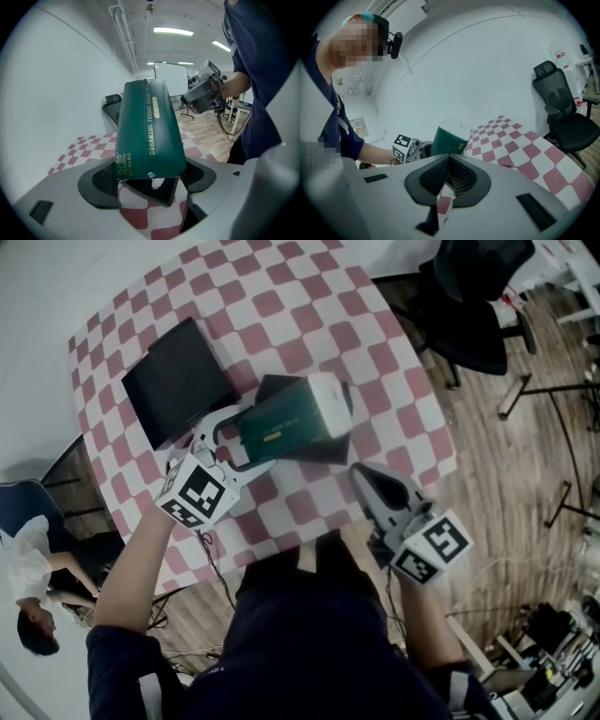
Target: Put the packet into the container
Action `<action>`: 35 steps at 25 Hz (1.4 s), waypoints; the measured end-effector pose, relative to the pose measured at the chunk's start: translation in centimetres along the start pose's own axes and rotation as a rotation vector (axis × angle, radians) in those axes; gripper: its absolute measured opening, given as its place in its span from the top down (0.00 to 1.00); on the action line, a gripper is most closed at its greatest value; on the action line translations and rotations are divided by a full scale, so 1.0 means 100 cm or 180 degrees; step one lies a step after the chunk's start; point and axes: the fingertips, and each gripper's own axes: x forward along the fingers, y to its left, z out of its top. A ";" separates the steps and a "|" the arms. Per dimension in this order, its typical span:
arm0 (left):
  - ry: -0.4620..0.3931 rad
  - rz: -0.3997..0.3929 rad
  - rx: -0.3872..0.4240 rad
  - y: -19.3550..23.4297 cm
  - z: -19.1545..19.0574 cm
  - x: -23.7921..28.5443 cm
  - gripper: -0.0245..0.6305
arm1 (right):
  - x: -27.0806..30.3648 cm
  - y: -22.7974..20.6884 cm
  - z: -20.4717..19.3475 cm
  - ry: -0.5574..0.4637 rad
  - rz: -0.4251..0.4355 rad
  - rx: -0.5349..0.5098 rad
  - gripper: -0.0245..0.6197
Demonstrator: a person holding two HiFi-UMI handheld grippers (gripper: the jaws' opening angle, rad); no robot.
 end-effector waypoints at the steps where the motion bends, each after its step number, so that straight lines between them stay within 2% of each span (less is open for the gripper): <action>1: 0.0069 -0.0039 0.0082 0.000 -0.004 0.005 0.34 | 0.000 -0.003 -0.002 0.0009 -0.0009 0.0018 0.94; 10: 0.0552 -0.0418 0.0769 -0.005 -0.027 0.037 0.34 | 0.005 -0.019 -0.011 0.0071 -0.0094 0.0100 0.94; 13: 0.0703 -0.0502 0.0911 -0.006 -0.034 0.045 0.34 | 0.008 -0.022 -0.010 0.0078 -0.0093 0.0088 0.94; 20: 0.1124 -0.0731 0.1173 -0.013 -0.059 0.061 0.34 | 0.012 -0.027 -0.009 0.0088 -0.0090 0.0097 0.94; 28: 0.1506 -0.0857 0.1348 -0.012 -0.077 0.073 0.34 | 0.011 -0.035 -0.007 0.0127 -0.0102 0.0111 0.94; 35: 0.1710 -0.0905 0.1429 -0.014 -0.078 0.082 0.34 | 0.007 -0.042 -0.008 0.0147 -0.0132 0.0116 0.94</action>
